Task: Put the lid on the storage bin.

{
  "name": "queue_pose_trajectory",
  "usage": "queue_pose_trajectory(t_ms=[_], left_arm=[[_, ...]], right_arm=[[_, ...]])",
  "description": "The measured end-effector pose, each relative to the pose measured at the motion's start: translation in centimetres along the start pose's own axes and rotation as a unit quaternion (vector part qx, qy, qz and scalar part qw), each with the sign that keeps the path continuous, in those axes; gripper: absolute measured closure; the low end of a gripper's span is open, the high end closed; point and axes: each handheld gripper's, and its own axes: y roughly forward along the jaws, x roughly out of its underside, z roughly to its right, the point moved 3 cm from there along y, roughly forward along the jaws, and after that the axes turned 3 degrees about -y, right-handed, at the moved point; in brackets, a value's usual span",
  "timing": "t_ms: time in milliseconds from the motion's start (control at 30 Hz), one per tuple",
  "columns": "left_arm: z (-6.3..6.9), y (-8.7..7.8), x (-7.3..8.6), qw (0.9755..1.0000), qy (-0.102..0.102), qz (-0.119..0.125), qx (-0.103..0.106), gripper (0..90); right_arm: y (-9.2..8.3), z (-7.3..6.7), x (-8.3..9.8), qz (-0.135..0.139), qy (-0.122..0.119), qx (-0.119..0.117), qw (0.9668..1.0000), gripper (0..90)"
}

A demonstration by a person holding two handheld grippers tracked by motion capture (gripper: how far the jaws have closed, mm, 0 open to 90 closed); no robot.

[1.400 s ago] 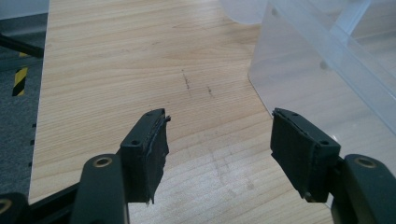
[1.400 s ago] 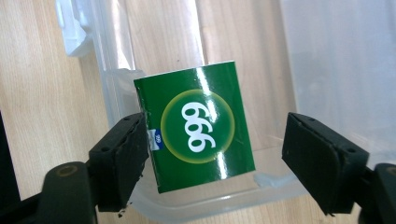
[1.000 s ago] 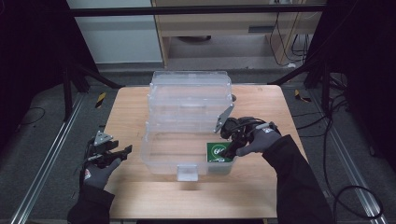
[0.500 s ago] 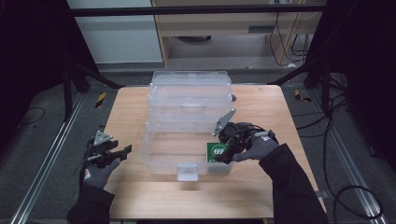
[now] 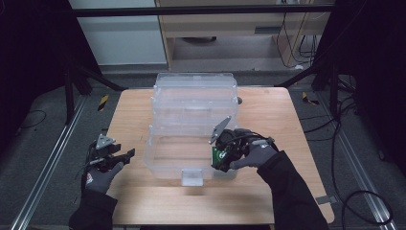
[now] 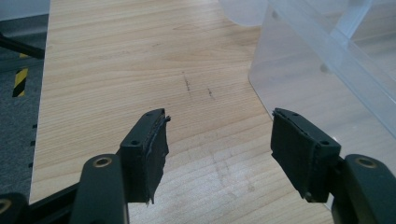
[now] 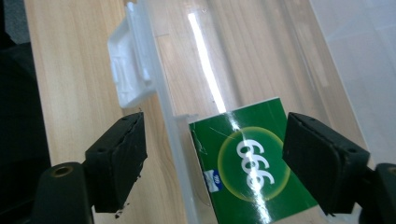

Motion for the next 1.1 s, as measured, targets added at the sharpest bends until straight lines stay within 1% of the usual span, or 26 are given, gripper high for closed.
queue_pose_trajectory(t_ms=[67, 167, 267, 433, 533, 667, 733, 833, 900, 1000, 1067, 1100], left_arm=[[0.0, -0.1, 0.0, 1.0000, 0.000, 0.002, 0.000, 35.4], [0.0, -0.1, -0.1, 1.0000, 0.000, 0.000, -0.001, 35.4], [0.0, 0.0, 0.0, 1.0000, 0.000, -0.001, -0.002, 35.4], [0.0, -0.1, -0.1, 1.0000, 0.000, 0.001, -0.002, 35.4], [0.0, -0.1, -0.1, 1.0000, 0.000, 0.002, -0.001, 35.4], [0.0, -0.1, -0.1, 1.0000, 0.004, 0.002, -0.001, 35.3], [0.0, -0.2, -0.1, 1.0000, 0.003, 0.004, -0.001, 35.3], [0.0, -0.4, -0.2, 1.0000, 0.001, 0.008, 0.000, 35.3], [0.0, -0.5, -0.3, 1.0000, 0.000, 0.009, 0.000, 35.3], [0.0, -0.5, -0.2, 1.0000, 0.002, 0.007, 0.000, 35.3], [0.0, -0.5, -0.3, 1.0000, 0.001, 0.008, 0.000, 35.2], [0.0, -0.5, -0.3, 1.0000, 0.002, 0.008, 0.000, 35.2]], right_arm=[[0.0, -0.2, -0.2, 0.003, -0.002, -0.002, 1.0000, 27.5], [0.2, -0.5, -0.5, 0.005, -0.005, -0.006, 1.0000, 30.6], [0.7, -0.8, -0.7, 0.009, -0.006, -0.020, 0.9997, 33.4], [1.5, -1.2, -0.8, 0.008, -0.010, -0.031, 0.9994, 38.7], [2.1, -1.6, -1.2, 0.000, -0.019, -0.035, 0.9992, 42.1], [2.7, -2.0, -1.7, 0.001, -0.028, -0.041, 0.9988, 48.1], [3.0, -2.2, -1.9, -0.001, -0.031, -0.042, 0.9986, 50.1], [3.6, -2.5, -2.0, -0.004, -0.030, -0.051, 0.9982, 52.0], [3.9, -2.6, -1.8, -0.013, -0.029, -0.053, 0.9981, 52.8], [4.2, -2.5, -1.7, -0.014, -0.024, -0.057, 0.9980, 53.7], [4.5, -2.5, -1.6, -0.019, -0.021, -0.056, 0.9981, 53.8], [4.6, -2.5, -1.6, -0.022, -0.023, -0.056, 0.9979, 53.9]])
